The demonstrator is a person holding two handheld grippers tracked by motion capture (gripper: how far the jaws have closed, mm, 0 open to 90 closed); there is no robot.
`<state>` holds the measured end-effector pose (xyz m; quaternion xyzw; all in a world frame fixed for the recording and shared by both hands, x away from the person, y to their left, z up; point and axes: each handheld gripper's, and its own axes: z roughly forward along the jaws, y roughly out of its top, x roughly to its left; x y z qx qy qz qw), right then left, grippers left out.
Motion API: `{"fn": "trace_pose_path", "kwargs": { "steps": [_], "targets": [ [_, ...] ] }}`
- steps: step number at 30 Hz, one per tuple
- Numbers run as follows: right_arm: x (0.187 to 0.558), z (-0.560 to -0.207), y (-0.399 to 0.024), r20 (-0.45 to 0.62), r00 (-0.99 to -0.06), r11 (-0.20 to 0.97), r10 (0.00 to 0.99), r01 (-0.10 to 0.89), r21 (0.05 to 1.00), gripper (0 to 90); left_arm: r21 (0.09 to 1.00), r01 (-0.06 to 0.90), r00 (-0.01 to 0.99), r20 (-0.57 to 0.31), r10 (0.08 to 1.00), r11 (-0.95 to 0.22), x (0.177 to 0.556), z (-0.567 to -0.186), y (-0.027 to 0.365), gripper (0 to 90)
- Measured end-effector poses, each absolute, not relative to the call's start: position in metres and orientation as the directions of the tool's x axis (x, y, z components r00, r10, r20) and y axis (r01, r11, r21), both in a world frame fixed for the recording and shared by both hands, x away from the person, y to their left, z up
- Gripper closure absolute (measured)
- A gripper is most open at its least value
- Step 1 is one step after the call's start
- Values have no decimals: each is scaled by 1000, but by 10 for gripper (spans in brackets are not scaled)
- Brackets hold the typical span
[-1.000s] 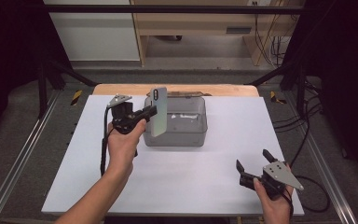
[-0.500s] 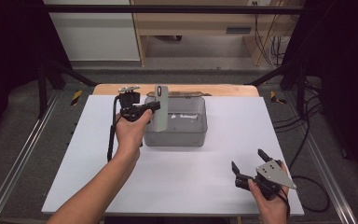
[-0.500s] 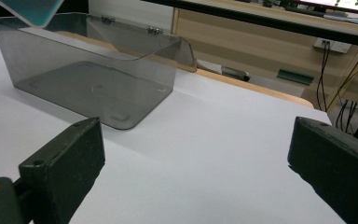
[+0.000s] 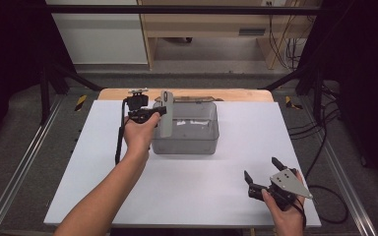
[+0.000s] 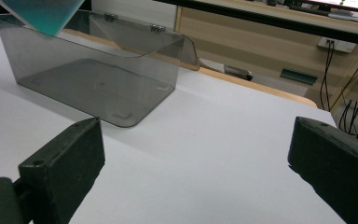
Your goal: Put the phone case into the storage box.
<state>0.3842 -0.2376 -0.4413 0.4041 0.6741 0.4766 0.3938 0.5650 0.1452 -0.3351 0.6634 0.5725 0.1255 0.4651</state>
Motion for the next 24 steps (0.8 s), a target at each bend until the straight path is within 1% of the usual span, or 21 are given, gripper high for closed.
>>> {"fn": "trace_pose_path", "kwargs": {
  "steps": [12, 24],
  "targets": [
    [384, -441, -237, -151, -370, 228, 917, 175, 958, 39, 741, 667, 297, -363, 883, 80, 573, -344, 145, 809],
    [386, -443, -236, -147, -379, 233, 914, 194, 953, 39, 715, 697, 289, -352, 890, 57, 582, -363, 144, 809]
  ]
}}
